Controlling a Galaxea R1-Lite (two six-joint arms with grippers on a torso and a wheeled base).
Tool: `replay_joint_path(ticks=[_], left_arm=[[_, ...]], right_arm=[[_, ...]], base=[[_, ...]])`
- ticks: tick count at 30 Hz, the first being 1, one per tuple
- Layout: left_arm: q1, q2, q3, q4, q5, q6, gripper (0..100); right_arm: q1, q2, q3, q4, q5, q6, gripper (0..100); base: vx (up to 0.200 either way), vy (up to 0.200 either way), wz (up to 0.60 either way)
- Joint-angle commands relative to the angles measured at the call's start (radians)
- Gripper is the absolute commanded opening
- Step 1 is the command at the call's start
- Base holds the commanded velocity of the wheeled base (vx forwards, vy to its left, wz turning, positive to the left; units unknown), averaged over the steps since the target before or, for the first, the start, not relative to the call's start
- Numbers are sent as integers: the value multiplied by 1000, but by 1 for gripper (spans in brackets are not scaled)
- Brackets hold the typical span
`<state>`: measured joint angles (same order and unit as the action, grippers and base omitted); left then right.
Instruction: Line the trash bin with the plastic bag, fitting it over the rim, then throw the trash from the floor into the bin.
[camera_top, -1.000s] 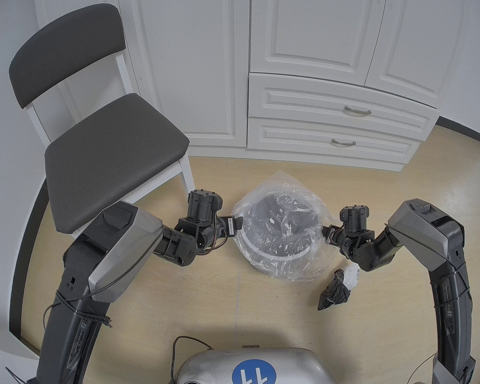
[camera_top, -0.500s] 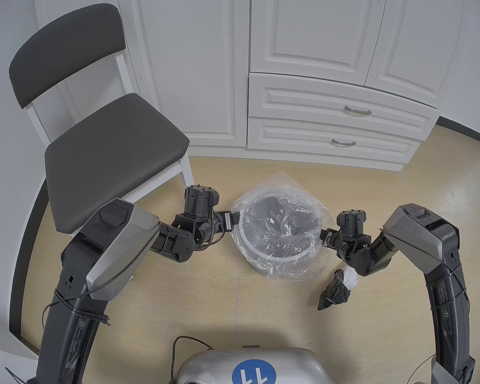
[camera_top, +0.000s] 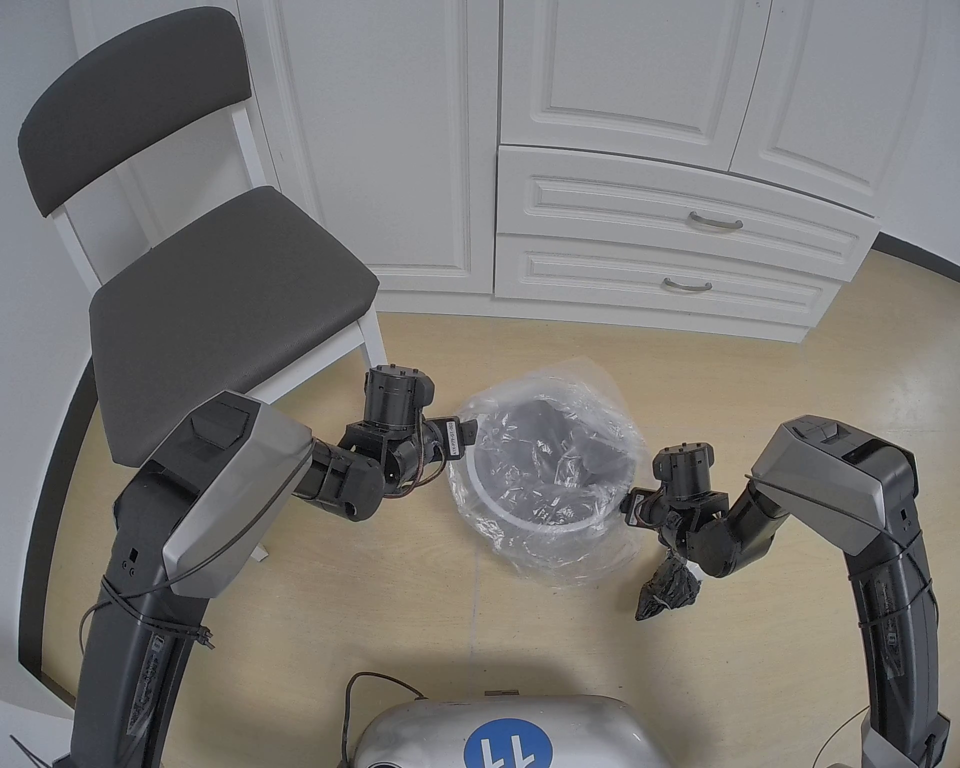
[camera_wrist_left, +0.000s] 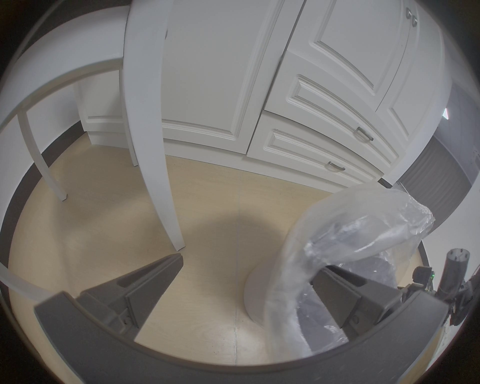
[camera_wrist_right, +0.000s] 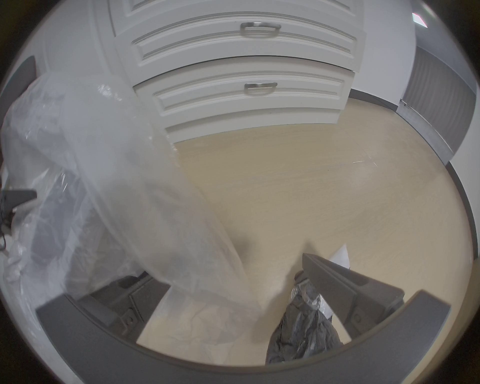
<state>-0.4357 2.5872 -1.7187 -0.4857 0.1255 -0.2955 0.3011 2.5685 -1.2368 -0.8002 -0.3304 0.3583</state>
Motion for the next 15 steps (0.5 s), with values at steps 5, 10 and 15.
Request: replay_joint_path(ticks=[5,10,15], left_arm=[[0,-48,45,6,-1,6,100],[0,-58,53,7,-1,6,100],[0,-72,71,6,-4,7,100]], right_arm=[[66,-94,131,-1,27,-28,100],[110,-142,204,1,48,-36,100],[112,-188,273,3,54,-113,100]], base=[[0,0,0],[0,0,0],[0,0,0]])
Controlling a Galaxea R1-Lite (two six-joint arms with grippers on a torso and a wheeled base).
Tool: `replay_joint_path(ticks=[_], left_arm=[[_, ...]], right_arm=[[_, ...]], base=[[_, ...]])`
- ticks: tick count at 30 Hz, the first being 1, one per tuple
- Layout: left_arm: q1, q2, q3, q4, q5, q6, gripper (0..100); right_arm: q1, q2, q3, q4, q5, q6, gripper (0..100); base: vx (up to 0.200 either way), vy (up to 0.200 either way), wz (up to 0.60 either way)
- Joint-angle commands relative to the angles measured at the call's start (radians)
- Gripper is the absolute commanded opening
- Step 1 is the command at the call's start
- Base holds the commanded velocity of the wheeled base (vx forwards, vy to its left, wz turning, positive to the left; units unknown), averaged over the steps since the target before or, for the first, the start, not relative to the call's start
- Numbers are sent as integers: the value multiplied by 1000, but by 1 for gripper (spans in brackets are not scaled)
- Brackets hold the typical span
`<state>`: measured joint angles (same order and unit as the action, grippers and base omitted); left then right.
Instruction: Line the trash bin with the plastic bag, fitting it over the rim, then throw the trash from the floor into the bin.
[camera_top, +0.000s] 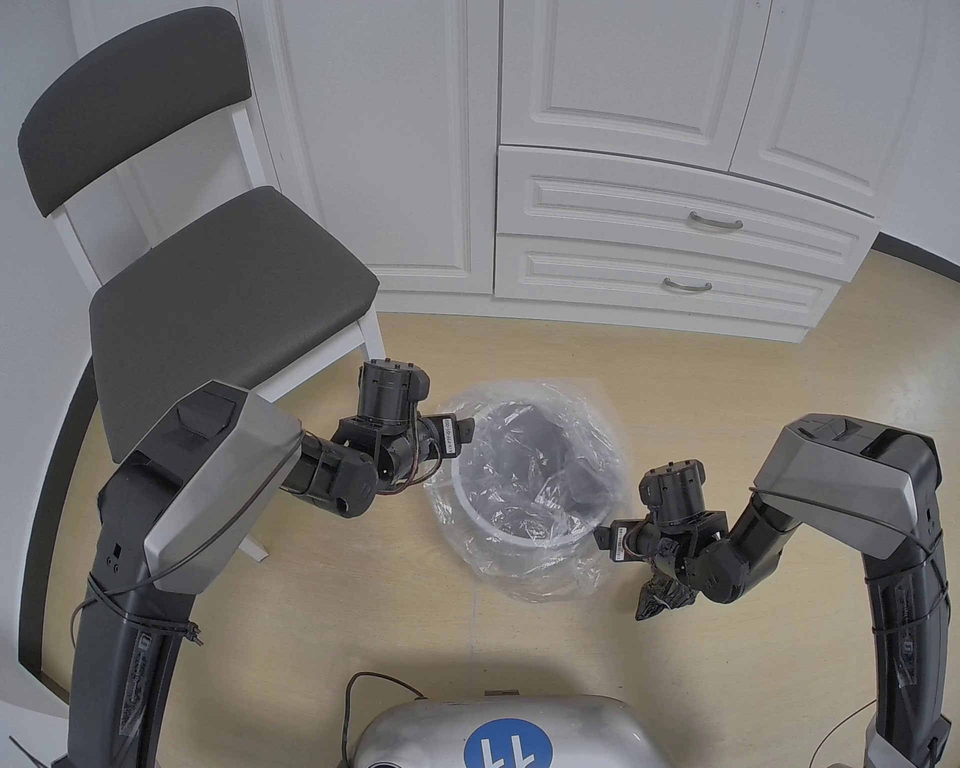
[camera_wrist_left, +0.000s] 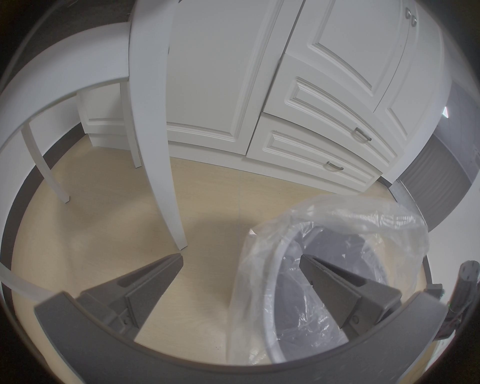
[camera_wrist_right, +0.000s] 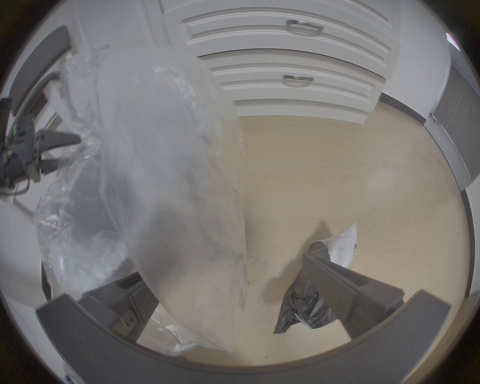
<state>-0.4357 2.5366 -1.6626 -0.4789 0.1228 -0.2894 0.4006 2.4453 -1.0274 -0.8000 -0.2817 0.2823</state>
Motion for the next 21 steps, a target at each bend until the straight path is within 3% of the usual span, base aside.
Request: replay_joint_path(ticks=[1,13,21], left_arm=[[0,-22,17,0,-2,1,100],[-3,-65,66,-4,-9,3,100],[-9,-73,89,-12,-11,26,100]], right_arm=[[14,-74,81,1,16,-43,100],[35,-275,234,-1,42,-120,100],[66,-308,239,-18,42,-112,100]], base=[[0,0,0],[0,0,0],[0,0,0]])
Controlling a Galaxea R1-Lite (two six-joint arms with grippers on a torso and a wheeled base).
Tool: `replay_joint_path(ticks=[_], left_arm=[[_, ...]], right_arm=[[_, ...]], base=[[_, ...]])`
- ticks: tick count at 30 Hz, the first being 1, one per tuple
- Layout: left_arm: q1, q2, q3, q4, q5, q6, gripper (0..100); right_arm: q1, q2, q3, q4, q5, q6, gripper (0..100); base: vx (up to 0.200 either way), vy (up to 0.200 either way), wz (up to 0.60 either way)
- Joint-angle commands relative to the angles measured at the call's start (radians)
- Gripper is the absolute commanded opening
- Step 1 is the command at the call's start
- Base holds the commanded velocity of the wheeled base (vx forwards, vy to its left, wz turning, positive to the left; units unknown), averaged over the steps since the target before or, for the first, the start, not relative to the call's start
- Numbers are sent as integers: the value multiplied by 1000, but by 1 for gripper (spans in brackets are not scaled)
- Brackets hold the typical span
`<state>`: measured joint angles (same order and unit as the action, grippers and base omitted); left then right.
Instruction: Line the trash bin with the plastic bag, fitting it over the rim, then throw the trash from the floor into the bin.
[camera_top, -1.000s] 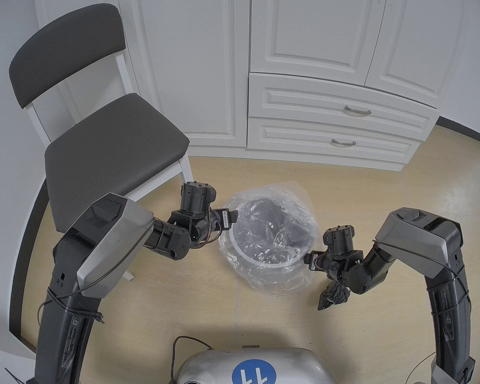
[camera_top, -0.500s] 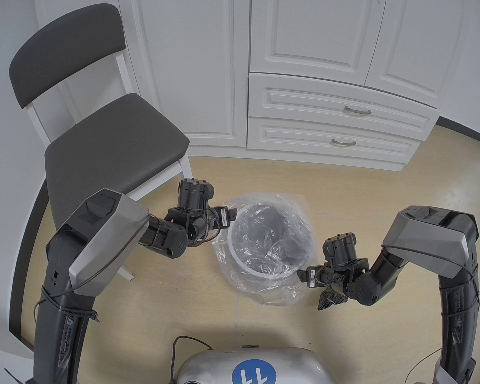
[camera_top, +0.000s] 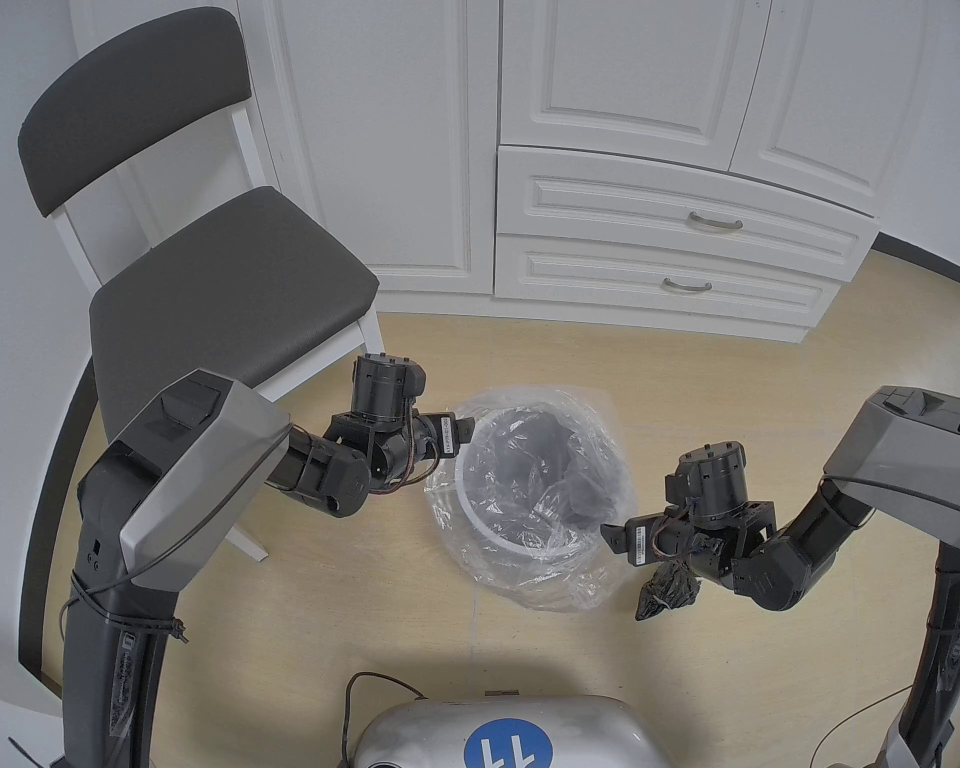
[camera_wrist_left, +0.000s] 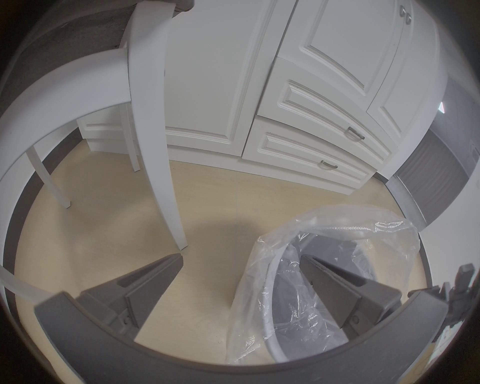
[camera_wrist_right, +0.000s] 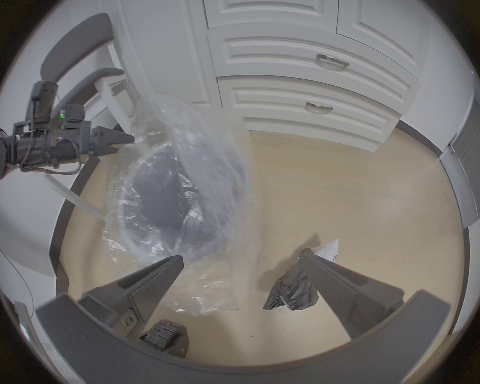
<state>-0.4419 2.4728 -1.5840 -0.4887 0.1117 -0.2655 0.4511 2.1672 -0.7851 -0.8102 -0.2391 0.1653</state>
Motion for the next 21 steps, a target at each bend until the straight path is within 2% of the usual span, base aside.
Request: replay_joint_path(ticks=[1,3,4,7,11,16,21], left_arm=[[-11,-8,13,-2,0,2,100],[-11,-8,13,-2,0,2,100],[-15,-8,15,-2,0,2,100],[-17,-6,15,-2,0,2,100],[-15,-3,7,-5,-1,0,100],[-17,9,6,-54,-1,-3,100],[-17,28,-1,-60,-3,-3,100]], right_arm=[[43,6,-11,-69,-2,29,100],[43,6,-11,-69,-2,29,100],[67,68,-28,-170,-14,57,100],[70,152,-69,-253,-25,62,100],[47,226,-157,-271,-81,65,100],[-8,306,-329,-271,-190,95,100],[-38,313,-410,-273,-215,141,100]], base=[[0,0,0],[0,0,0],[0,0,0],[0,0,0],[0,0,0],[0,0,0],[0,0,0]])
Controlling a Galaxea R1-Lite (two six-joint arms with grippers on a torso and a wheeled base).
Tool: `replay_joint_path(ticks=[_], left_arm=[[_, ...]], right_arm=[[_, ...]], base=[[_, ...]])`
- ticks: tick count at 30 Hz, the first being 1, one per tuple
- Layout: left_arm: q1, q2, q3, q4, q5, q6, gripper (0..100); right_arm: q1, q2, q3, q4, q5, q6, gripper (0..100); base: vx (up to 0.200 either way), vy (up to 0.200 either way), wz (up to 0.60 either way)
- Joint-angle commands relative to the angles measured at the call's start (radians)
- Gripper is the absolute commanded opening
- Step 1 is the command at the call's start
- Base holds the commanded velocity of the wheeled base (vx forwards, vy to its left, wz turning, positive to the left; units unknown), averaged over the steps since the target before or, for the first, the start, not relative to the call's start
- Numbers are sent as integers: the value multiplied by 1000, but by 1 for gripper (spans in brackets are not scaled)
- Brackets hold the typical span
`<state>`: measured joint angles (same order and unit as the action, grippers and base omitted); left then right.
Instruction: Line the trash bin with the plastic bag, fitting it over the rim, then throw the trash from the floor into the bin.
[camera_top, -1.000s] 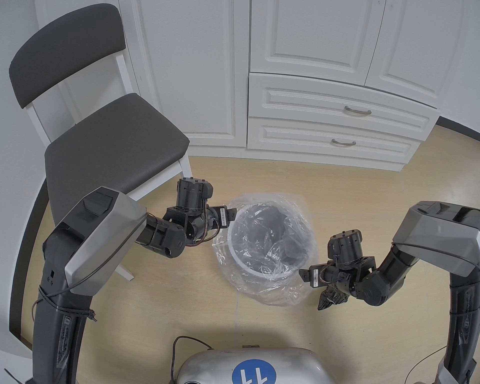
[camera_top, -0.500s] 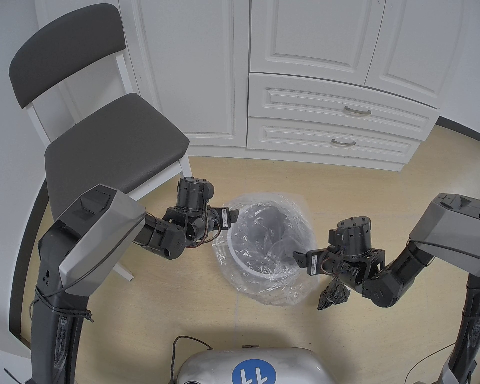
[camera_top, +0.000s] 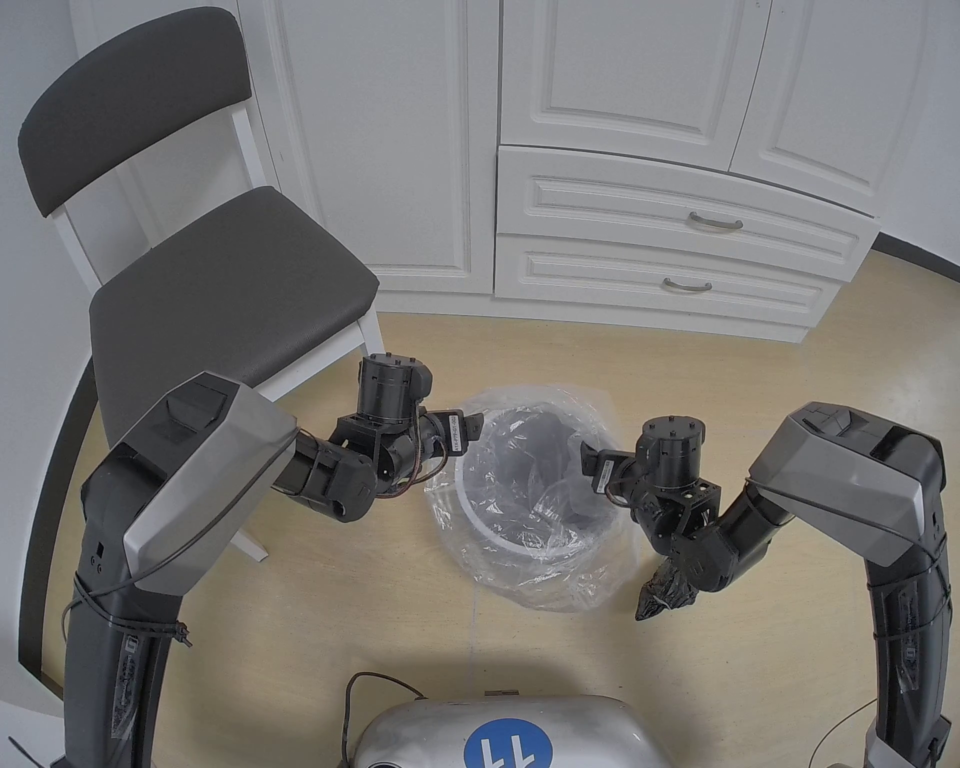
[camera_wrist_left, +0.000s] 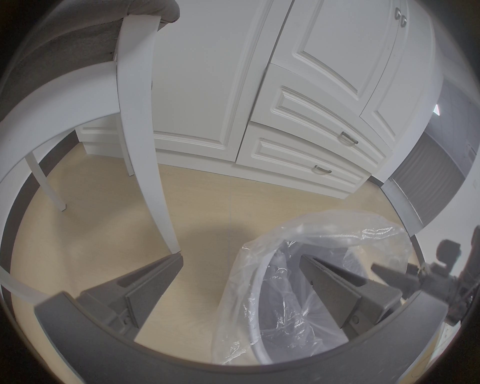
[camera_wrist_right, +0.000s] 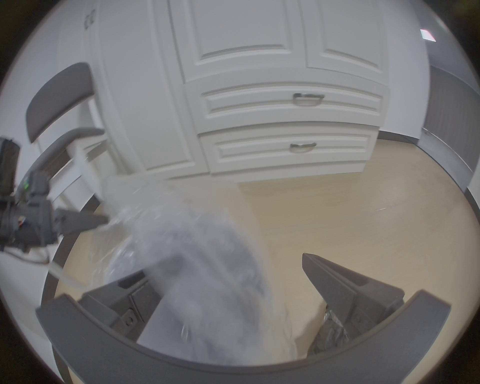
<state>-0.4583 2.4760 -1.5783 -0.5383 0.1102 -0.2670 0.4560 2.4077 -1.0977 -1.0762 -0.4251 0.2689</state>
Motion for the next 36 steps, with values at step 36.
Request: replay_joint_path(ticks=[36], left_arm=[[26,271,-404,11,137,-43,100]], right_arm=[[-140,350,-527,-42,-75,125,100]], base=[[0,0,0]])
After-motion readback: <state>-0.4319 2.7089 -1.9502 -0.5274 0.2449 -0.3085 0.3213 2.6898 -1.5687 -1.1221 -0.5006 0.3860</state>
